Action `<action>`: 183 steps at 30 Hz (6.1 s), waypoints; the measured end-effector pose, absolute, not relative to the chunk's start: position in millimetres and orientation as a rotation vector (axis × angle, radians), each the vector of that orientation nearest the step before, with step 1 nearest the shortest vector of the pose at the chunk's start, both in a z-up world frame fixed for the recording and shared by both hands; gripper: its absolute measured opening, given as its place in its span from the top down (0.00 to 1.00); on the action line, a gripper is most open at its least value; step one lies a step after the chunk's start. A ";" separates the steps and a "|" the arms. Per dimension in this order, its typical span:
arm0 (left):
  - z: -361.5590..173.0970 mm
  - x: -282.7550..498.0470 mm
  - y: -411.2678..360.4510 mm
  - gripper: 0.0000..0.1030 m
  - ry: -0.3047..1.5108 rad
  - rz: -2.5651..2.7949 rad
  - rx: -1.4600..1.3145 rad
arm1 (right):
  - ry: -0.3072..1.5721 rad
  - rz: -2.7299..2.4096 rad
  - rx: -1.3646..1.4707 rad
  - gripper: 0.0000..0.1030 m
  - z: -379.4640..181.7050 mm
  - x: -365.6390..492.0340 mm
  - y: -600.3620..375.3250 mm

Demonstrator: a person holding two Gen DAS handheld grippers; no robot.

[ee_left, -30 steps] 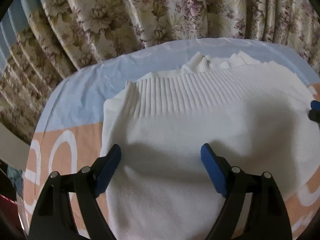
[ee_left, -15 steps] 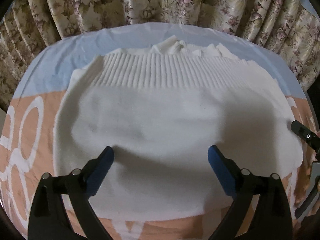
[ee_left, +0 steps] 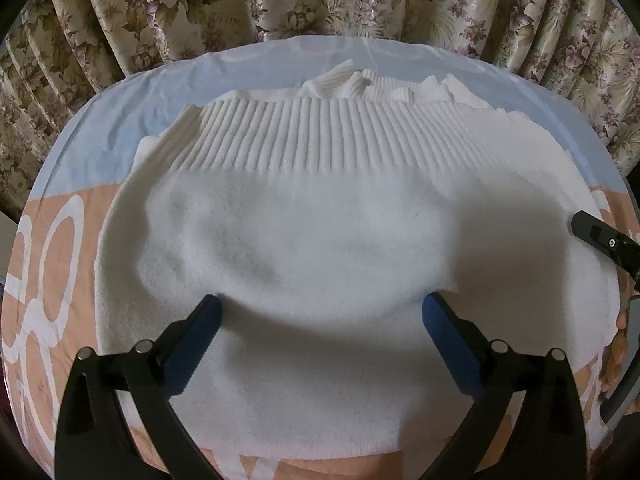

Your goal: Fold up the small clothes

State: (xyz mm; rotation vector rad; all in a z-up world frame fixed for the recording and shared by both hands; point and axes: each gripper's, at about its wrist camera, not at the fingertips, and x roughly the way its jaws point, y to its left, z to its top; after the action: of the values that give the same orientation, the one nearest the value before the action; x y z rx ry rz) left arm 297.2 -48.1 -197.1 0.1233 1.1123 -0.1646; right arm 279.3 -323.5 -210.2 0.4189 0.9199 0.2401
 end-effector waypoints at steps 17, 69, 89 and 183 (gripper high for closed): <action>-203.2 299.5 -51.7 0.02 1.105 -0.174 0.167 | 0.995 0.325 0.495 0.33 -205.3 269.5 -312.7; -170.2 301.1 180.2 0.02 1.034 0.046 0.223 | 1.043 0.204 -0.217 0.64 -147.6 314.1 45.6; -120.6 284.8 80.1 0.01 1.026 -0.329 0.099 | 1.038 0.285 0.329 0.37 -123.1 285.2 -145.6; -202.2 308.7 80.9 0.01 1.108 -0.416 0.223 | 0.994 0.262 0.199 0.12 -177.5 275.0 -122.6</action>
State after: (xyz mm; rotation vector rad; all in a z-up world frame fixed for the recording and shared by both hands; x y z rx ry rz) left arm 308.7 80.9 -202.2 0.2231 1.1084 -0.4160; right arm 275.0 -122.6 -177.5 0.1995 0.9939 0.2619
